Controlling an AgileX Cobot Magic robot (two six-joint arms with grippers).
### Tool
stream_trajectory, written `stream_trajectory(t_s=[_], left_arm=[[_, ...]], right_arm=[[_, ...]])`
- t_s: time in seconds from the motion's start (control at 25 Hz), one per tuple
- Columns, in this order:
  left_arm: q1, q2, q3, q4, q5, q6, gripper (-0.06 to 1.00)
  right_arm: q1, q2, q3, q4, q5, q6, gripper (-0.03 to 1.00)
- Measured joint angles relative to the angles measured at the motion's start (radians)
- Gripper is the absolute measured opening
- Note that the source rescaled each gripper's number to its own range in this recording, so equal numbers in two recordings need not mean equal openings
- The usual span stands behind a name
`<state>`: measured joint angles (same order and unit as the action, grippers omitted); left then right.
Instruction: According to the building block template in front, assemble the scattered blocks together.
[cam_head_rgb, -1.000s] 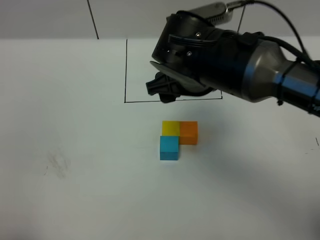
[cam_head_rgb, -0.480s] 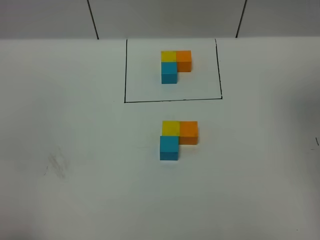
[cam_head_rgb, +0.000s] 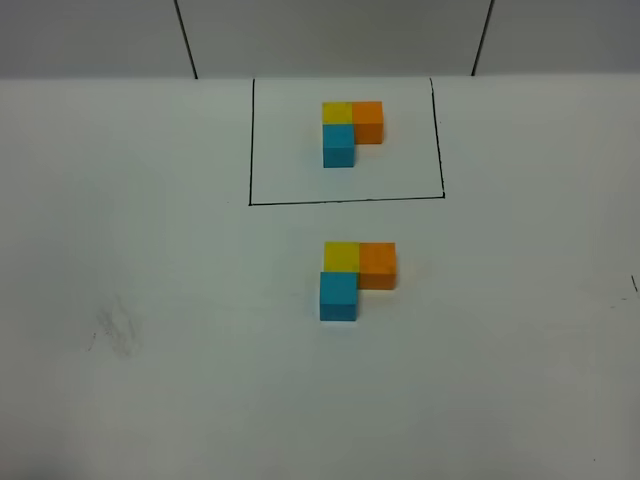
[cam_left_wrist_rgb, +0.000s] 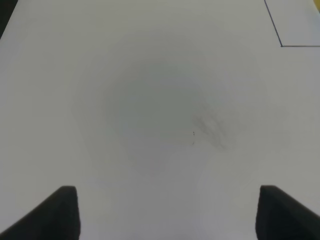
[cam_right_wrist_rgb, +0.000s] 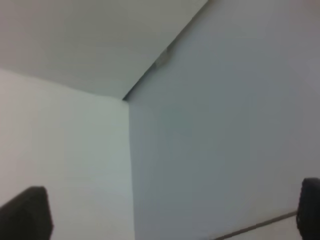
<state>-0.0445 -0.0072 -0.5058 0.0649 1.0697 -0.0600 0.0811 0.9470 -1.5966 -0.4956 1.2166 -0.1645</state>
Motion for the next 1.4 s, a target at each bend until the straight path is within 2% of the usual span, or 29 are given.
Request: stream_trajectory(t_s=[0.2, 0.28, 0.4, 0.52, 0.72, 0.88, 1.16, 1.4], left_arm=[[0.0, 0.0, 0.0, 0.0, 0.0, 0.0, 0.53], [0.0, 0.0, 0.0, 0.0, 0.0, 0.0, 0.53], [0.0, 0.0, 0.0, 0.0, 0.0, 0.0, 0.53], [0.0, 0.0, 0.0, 0.0, 0.0, 0.0, 0.53], [0.0, 0.0, 0.0, 0.0, 0.0, 0.0, 0.53], [0.0, 0.0, 0.0, 0.0, 0.0, 0.0, 0.53], [0.0, 0.0, 0.0, 0.0, 0.0, 0.0, 0.53], [0.0, 0.0, 0.0, 0.0, 0.0, 0.0, 0.53]], right_arm=[[0.0, -0.207, 0.117, 0.047, 0.0, -0.031, 1.0], [0.0, -0.3, 0.219, 0.058, 0.0, -0.031, 0.98], [0.0, -0.441, 0.377, 0.147, -0.005, -0.029, 0.97], [0.0, -0.585, 0.528, 0.26, -0.068, -0.049, 0.97], [0.0, -0.801, 0.766, 0.394, -0.185, -0.054, 0.97], [-0.001, -0.925, 0.903, 0.434, -0.208, -0.027, 0.97], [-0.003, -0.955, 1.055, 0.501, -0.213, 0.05, 0.96], [-0.003, -0.955, 1.074, 0.516, -0.185, 0.052, 0.96]])
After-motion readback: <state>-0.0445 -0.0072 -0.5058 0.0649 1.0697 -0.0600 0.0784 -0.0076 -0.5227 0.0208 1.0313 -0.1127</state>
